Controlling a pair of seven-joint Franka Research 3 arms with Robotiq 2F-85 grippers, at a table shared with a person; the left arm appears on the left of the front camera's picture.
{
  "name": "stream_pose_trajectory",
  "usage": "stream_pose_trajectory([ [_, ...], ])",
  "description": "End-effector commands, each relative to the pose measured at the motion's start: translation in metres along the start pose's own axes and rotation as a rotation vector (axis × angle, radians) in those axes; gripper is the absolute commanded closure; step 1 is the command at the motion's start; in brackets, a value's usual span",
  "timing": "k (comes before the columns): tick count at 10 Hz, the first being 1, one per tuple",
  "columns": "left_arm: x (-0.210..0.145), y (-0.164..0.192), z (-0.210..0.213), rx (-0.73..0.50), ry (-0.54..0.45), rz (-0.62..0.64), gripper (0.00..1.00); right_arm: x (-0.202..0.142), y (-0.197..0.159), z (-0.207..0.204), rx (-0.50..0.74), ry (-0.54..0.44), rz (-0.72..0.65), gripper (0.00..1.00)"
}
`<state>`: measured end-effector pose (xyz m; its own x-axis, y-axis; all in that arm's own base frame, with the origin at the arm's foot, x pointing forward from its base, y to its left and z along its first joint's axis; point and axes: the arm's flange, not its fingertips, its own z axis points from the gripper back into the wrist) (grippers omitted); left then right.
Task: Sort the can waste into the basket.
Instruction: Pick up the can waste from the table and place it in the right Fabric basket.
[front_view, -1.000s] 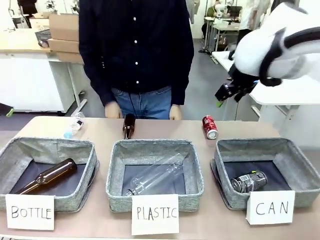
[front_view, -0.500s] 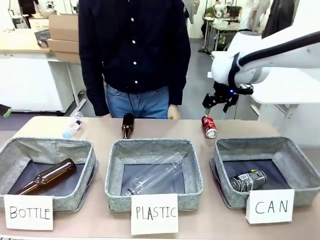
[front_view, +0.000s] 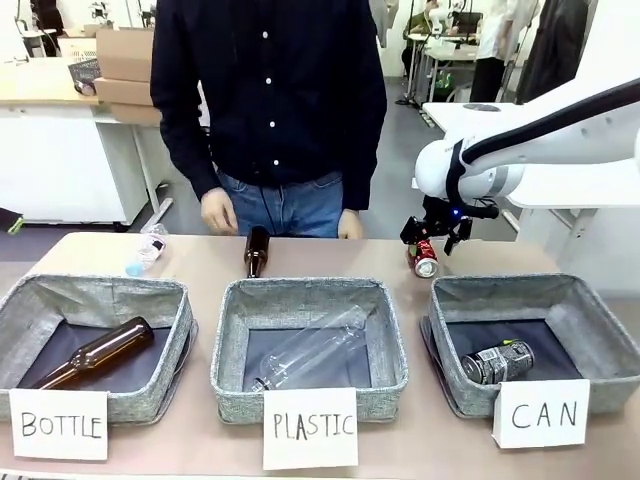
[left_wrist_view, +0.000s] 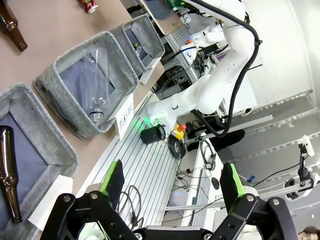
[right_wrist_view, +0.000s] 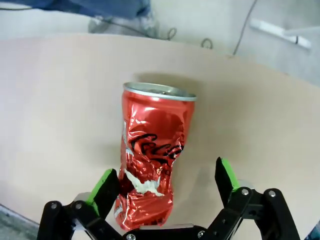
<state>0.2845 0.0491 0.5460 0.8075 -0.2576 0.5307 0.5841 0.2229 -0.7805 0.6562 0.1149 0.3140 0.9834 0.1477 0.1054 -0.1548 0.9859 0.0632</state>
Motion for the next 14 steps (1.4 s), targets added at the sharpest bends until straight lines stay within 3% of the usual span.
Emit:
stream_pose_trajectory([
  [1,0.001,-0.003,0.000,-0.012,-0.005,-0.020,0.00,0.000,0.005,-0.014,0.003,0.007,-0.031,0.00],
  [10,0.001,-0.003,0.000,-0.012,-0.005,-0.020,0.00,0.002,0.008,-0.020,0.000,0.036,-0.015,0.00],
  [11,0.001,-0.003,0.000,-0.012,-0.005,-0.020,0.00,0.001,0.008,-0.020,-0.005,0.044,-0.014,0.20],
  [12,0.001,-0.003,0.000,-0.012,-0.005,-0.020,0.00,0.001,0.006,-0.018,-0.008,0.043,-0.017,0.20],
  [13,0.001,-0.003,0.000,-0.012,-0.005,-0.020,0.00,0.000,0.004,-0.016,-0.015,0.040,-0.012,0.40],
  [14,0.001,-0.003,0.000,-0.012,-0.005,-0.020,0.00,0.000,0.004,-0.016,-0.022,0.035,-0.010,0.22],
])
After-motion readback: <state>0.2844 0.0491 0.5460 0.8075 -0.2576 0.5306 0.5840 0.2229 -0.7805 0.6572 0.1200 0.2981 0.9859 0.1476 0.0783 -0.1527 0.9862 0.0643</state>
